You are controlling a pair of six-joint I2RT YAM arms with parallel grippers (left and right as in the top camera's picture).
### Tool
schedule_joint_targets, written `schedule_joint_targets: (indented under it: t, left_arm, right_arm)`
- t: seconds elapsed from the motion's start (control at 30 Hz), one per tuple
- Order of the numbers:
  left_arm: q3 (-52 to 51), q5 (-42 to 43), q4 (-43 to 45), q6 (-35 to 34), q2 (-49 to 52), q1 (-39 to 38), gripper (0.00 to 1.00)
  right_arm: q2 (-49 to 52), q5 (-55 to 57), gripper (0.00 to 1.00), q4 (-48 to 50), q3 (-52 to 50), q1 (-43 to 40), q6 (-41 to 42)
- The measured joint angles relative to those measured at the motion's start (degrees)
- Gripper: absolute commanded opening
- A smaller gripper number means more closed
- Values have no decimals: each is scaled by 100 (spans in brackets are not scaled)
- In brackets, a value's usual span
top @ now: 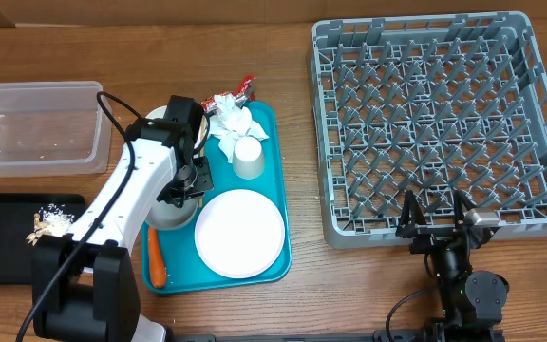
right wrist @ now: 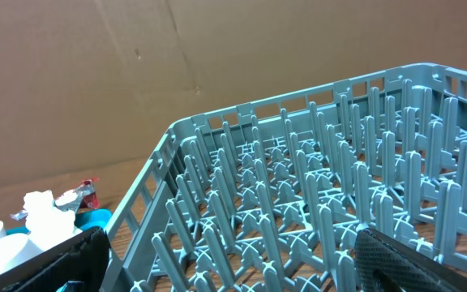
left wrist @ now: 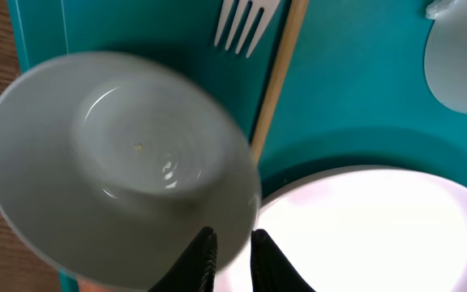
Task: Sort waste into correct bins and load items into the dishwasher rack
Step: 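Return the emptied bowl to the teal tray and release it, then grasp the rim of the upper white bowl with the left gripper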
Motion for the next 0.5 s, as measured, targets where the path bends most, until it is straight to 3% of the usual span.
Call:
schedule_joint_targets:
  t: [0.17, 0.23, 0.27, 0.33, 0.5]
  left_arm:
    - [0, -24, -15, 0, 0, 0, 28]
    - [9, -31, -94, 0, 0, 0, 41]
    - [52, -39, -164, 11, 9, 0, 59]
    - [247, -63, -229, 9, 31, 0, 78]
    - [907, -63, 151, 197, 39, 0, 87]
  right_arm:
    - [0, 0, 100, 2, 0, 0, 0]
    - [0, 0, 100, -2, 0, 0, -2]
    - [0, 0, 100, 2, 0, 0, -2]
    - [0, 0, 100, 0, 0, 0, -2]
    - [0, 0, 100, 0, 0, 0, 0]
